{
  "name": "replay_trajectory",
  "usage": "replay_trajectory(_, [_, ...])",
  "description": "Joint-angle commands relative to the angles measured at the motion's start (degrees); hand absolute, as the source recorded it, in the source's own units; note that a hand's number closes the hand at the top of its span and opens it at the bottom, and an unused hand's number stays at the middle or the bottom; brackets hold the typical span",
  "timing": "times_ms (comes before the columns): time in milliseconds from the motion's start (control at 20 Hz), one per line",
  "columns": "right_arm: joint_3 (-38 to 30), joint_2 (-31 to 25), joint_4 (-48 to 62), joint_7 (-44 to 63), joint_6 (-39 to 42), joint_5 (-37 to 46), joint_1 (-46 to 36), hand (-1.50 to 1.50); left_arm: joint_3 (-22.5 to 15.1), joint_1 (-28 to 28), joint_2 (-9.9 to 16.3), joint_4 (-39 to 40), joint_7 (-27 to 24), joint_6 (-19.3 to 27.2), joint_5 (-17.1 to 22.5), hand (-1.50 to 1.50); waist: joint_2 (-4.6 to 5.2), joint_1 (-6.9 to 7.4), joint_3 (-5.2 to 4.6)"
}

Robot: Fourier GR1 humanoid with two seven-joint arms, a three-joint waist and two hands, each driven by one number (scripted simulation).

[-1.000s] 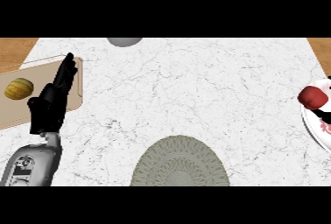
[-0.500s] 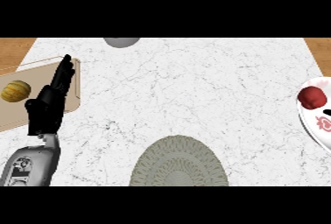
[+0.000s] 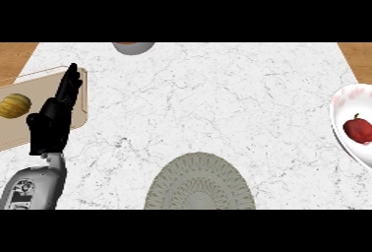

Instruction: Pick the bell pepper from the placemat and place it in the bowl

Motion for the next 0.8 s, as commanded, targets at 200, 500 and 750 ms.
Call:
replay_trajectory(200, [-1.19,-3.60,-1.00,-8.07,16.29,-1.88,7.64,-1.50,2.47,0.96,1.82,-0.01,0.22,-1.40,1.70,0.00,-0.15,-0.73,0.14])
replay_trajectory(500, [-0.60,-2.92,-4.84,-11.55,18.28,-2.33,13.01,-1.50,1.48,0.05,0.75,-1.15,2.04,-0.24,0.63,0.00,-0.53,-1.53,0.11])
replay_trajectory(750, [-0.37,-2.84,-7.15,-13.11,19.70,-3.14,17.07,-1.50,2.56,0.60,1.85,0.06,0.79,-0.66,0.66,0.00,-0.50,-1.99,0.15])
